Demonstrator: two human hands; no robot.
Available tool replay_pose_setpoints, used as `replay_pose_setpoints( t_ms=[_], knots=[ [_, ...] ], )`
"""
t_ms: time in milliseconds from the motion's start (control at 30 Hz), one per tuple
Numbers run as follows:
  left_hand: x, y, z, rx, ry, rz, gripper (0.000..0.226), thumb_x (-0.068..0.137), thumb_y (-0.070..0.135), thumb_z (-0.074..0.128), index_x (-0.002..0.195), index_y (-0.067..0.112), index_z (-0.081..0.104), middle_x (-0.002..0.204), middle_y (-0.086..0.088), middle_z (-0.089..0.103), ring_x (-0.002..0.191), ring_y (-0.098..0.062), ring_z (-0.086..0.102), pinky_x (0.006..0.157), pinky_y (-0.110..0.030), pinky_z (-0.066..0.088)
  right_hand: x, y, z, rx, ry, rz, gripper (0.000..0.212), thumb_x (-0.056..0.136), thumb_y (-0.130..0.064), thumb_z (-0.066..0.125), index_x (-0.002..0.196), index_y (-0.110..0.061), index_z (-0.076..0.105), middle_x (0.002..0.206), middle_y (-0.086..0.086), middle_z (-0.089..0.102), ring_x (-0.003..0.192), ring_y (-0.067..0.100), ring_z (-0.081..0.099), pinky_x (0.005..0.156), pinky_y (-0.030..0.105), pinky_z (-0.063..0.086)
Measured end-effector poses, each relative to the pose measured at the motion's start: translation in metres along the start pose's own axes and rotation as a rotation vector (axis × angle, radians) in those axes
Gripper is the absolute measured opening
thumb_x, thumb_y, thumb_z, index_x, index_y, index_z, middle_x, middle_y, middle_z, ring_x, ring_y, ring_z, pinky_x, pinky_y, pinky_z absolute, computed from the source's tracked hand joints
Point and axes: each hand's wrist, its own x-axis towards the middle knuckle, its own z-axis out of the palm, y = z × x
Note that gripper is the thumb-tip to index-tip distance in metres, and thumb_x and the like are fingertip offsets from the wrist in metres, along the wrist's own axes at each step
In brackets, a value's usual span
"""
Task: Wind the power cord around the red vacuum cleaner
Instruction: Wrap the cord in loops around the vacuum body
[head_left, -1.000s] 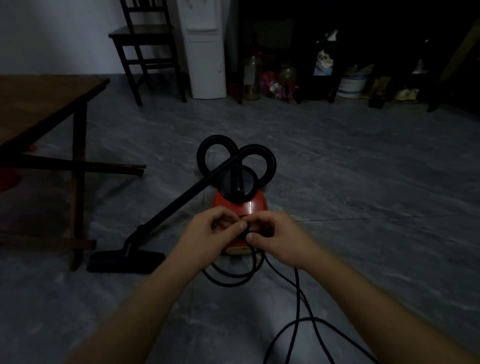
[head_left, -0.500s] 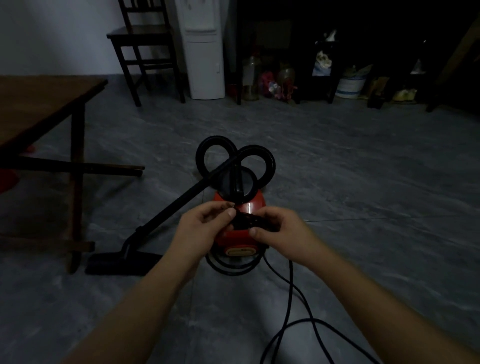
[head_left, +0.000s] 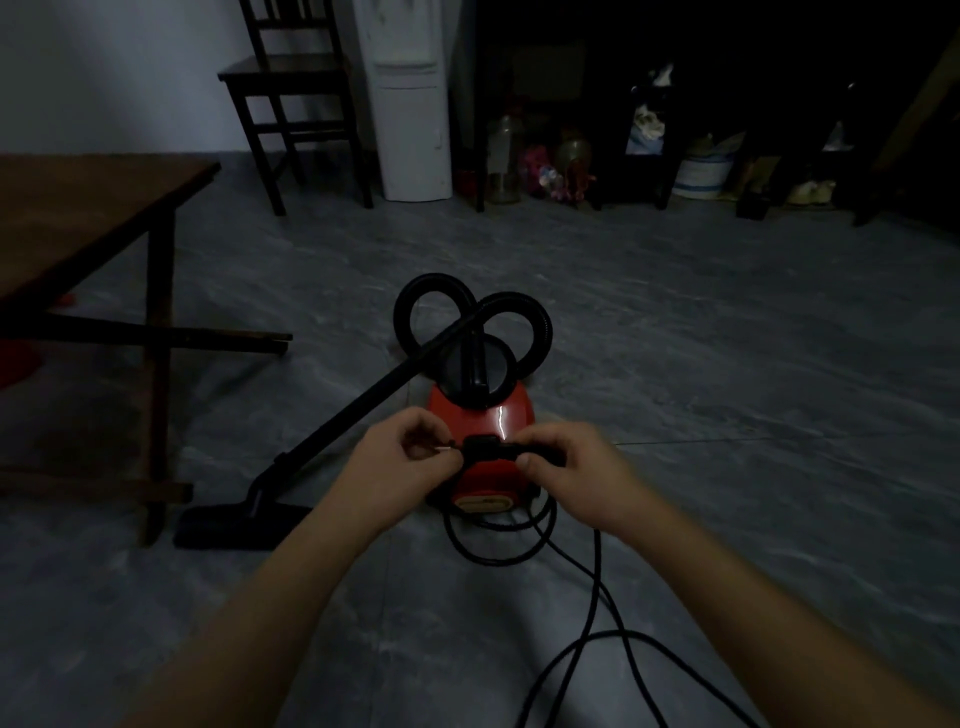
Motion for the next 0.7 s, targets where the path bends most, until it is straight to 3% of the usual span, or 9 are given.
replay_pose_setpoints(
  t_ms=[100, 200, 333, 533, 700],
  knots=[
    [-0.005, -0.008, 0.002, 0.332, -0.048, 0.176, 0.02, 0.077, 0.02, 0.078, 0.091, 0.031, 0.07, 0.086, 0.013, 0.073, 0.082, 0.0, 0.067, 0.075, -0.012, 0.05, -0.003, -0.002, 0.002, -0.038, -0.044, 0.012, 0.021, 0.095, -0.011, 0.062, 0.108, -0.023, 0.075, 0.093, -0.011, 0.073, 0.084, -0.005, 0.068, 0.074, 0.013, 0.053],
    [-0.008, -0.012, 0.004, 0.479, -0.093, 0.26, 0.033, 0.079, 0.03, 0.076, 0.111, 0.035, 0.07, 0.098, 0.016, 0.073, 0.088, 0.002, 0.065, 0.081, -0.023, 0.054, -0.003, -0.004, 0.003, -0.059, -0.088, 0.01, 0.021, 0.095, -0.012, 0.063, 0.109, -0.02, 0.075, 0.1, -0.003, 0.076, 0.091, 0.007, 0.071, 0.083, 0.022, 0.058],
    [-0.008, -0.011, 0.001, 0.52, -0.112, 0.285, 0.043, 0.08, 0.03, 0.077, 0.121, 0.039, 0.067, 0.11, 0.014, 0.071, 0.096, 0.0, 0.065, 0.085, -0.023, 0.054, -0.004, -0.006, 0.003, -0.059, -0.152, 0.017, 0.019, 0.095, -0.016, 0.063, 0.107, -0.022, 0.076, 0.099, 0.005, 0.077, 0.092, 0.023, 0.072, 0.085, 0.038, 0.058],
    [-0.007, -0.011, 0.005, 0.556, -0.187, 0.303, 0.038, 0.082, 0.034, 0.072, 0.119, 0.04, 0.066, 0.108, 0.013, 0.068, 0.097, -0.002, 0.063, 0.085, -0.03, 0.054, -0.006, -0.011, 0.004, 0.016, -0.147, 0.001, 0.019, 0.095, -0.013, 0.063, 0.106, -0.02, 0.077, 0.092, -0.009, 0.076, 0.086, 0.002, 0.07, 0.08, 0.017, 0.055],
    [-0.005, -0.014, 0.006, 0.477, -0.145, 0.291, 0.022, 0.085, 0.026, 0.072, 0.105, 0.033, 0.072, 0.098, 0.009, 0.068, 0.091, -0.006, 0.064, 0.082, -0.032, 0.054, -0.005, -0.012, 0.004, 0.109, -0.054, -0.028, 0.015, 0.091, -0.01, 0.068, 0.099, -0.019, 0.076, 0.09, -0.01, 0.073, 0.088, 0.002, 0.069, 0.082, 0.02, 0.054]
  ],
)
